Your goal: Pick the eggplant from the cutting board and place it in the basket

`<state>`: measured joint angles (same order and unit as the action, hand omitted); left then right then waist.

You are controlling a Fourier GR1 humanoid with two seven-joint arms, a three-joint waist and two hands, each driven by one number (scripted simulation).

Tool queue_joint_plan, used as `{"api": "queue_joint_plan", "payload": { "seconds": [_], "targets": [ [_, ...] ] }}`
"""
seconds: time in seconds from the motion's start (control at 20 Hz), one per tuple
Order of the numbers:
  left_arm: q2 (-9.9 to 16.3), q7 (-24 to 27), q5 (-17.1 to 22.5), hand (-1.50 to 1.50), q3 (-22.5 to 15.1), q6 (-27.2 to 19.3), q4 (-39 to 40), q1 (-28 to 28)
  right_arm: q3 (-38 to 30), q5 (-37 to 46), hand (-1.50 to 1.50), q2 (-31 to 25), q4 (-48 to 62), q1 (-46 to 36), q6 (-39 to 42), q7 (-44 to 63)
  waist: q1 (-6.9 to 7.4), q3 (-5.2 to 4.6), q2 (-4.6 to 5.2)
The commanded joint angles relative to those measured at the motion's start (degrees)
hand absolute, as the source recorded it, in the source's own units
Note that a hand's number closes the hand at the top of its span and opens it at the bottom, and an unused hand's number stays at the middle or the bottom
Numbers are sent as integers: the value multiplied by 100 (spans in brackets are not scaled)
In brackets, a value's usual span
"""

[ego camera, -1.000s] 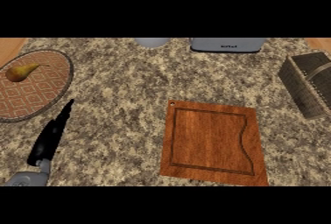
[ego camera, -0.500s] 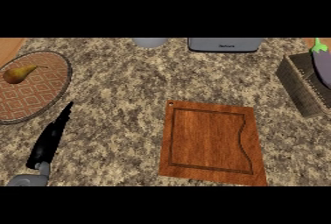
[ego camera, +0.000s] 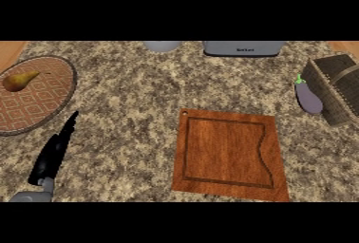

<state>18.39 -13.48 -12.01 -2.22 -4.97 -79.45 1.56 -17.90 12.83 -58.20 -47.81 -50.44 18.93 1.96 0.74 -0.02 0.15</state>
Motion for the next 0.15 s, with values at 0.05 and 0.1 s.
{"api": "queue_joint_plan", "payload": {
  "seconds": [0.05,0.1],
  "targets": [
    [-32,111,-34,0,59,22,311,147,-487,-160,-150,-162,753,-281,-279,555,-4,-1,17],
    [200,-35,183,0,280,268,313,303,-645,-111,-150,-417,1143,-16,-299,104,-4,8,37]
  ]
}}
